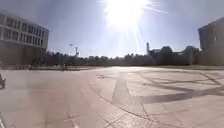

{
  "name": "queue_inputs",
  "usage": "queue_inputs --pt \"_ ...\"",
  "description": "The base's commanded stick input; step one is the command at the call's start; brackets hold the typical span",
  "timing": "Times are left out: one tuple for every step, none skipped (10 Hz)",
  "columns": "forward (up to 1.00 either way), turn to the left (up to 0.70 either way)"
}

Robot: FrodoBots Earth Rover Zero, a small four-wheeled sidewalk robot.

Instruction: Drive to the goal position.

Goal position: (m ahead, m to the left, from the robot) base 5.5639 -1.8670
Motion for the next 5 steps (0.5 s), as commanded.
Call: queue_inputs --pt "0.41 0.0" --pt "0.05 0.0" --pt "0.32 0.0" --pt "0.67 0.03" --pt "0.04 0.7"
